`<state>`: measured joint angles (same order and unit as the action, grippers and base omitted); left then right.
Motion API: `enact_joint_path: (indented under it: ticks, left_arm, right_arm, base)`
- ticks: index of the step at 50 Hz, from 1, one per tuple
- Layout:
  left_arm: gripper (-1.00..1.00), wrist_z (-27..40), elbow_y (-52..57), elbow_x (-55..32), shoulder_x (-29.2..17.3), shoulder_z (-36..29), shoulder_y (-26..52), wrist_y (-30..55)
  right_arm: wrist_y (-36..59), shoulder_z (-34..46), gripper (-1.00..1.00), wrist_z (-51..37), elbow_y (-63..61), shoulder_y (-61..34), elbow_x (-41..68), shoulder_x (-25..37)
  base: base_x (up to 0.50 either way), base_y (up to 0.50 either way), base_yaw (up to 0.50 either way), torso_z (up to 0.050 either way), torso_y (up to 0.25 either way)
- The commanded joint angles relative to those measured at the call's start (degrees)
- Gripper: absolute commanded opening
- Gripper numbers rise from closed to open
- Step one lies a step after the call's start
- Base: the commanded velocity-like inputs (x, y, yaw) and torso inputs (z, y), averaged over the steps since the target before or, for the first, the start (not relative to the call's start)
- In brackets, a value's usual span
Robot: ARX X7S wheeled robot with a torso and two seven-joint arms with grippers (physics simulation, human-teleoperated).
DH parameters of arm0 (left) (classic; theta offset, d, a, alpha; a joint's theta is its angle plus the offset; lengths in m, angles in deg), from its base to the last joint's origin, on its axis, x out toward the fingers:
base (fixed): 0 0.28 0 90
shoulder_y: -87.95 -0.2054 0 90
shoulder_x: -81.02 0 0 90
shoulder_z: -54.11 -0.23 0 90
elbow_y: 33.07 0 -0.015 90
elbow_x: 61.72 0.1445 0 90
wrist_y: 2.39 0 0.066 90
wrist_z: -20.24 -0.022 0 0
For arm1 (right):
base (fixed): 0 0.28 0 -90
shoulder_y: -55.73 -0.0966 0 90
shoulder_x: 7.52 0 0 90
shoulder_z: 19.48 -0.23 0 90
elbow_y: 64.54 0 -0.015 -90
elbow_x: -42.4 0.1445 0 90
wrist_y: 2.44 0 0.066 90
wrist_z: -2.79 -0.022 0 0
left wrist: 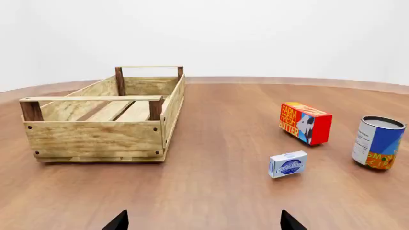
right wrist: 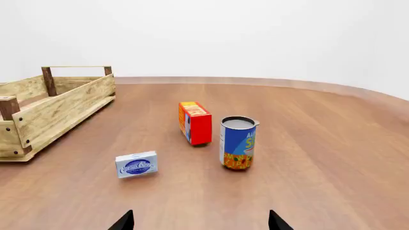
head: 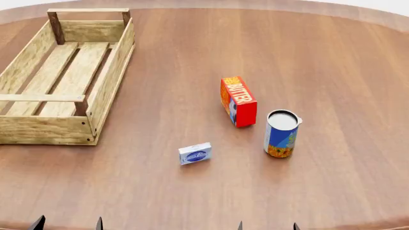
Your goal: Pick up the cream cheese and put it in the tray.
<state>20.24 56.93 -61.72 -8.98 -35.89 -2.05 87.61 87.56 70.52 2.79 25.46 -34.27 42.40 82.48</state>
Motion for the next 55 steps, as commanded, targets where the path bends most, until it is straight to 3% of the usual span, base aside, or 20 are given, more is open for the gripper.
enact_joint_path:
  ticks: [1, 21, 31, 36, 44, 55]
  left_arm:
    - [1.00, 0.64, 0.00, -0.56, -0.57, -0.64, 0.00, 0.00]
    - [1.00, 3.84, 4.12, -3.55, -3.64, -3.26, -4.03, -8.32]
    - [1.00, 6.39, 4.31, -1.49, -4.10, -3.71, -7.39, -23.08]
    - [1.00, 9.15, 2.73, -0.34, -3.65, -2.87, -8.44, -33.47]
    - [1.00, 10.67, 1.08, 0.45, -4.23, -3.24, -9.25, -40.90]
    - [1.00, 11.75, -0.95, -0.29, -5.18, -4.12, -8.96, -45.62]
  right_arm:
    - [0.00, 0.72, 1.00, -0.72, 0.00, 0.00, 0.54, 0.54]
    - [-3.17, 3.24, 1.00, -5.44, -2.91, 1.67, 3.03, 3.46]
    - [-17.29, 3.43, 1.00, -10.82, -4.49, 5.58, -1.28, 3.68]
    - [-29.37, 2.68, 1.00, -15.51, -2.23, 6.71, -4.61, 3.42]
    - [-38.82, 3.37, 1.00, -18.32, -0.42, 7.99, -6.83, 4.16]
    - [-42.48, 4.53, 1.00, -20.12, 1.58, 7.83, -8.60, 4.99]
  base:
    - [0.00, 0.00, 0.00, 0.000, 0.000]
    - [0.00, 0.00, 0.00, 0.000, 0.000]
    - [0.00, 0.00, 0.00, 0.000, 0.000]
    - [0.00, 0.00, 0.00, 0.000, 0.000]
    - [0.00, 0.00, 0.00, 0.000, 0.000]
    - [0.00, 0.00, 0.00, 0.000, 0.000]
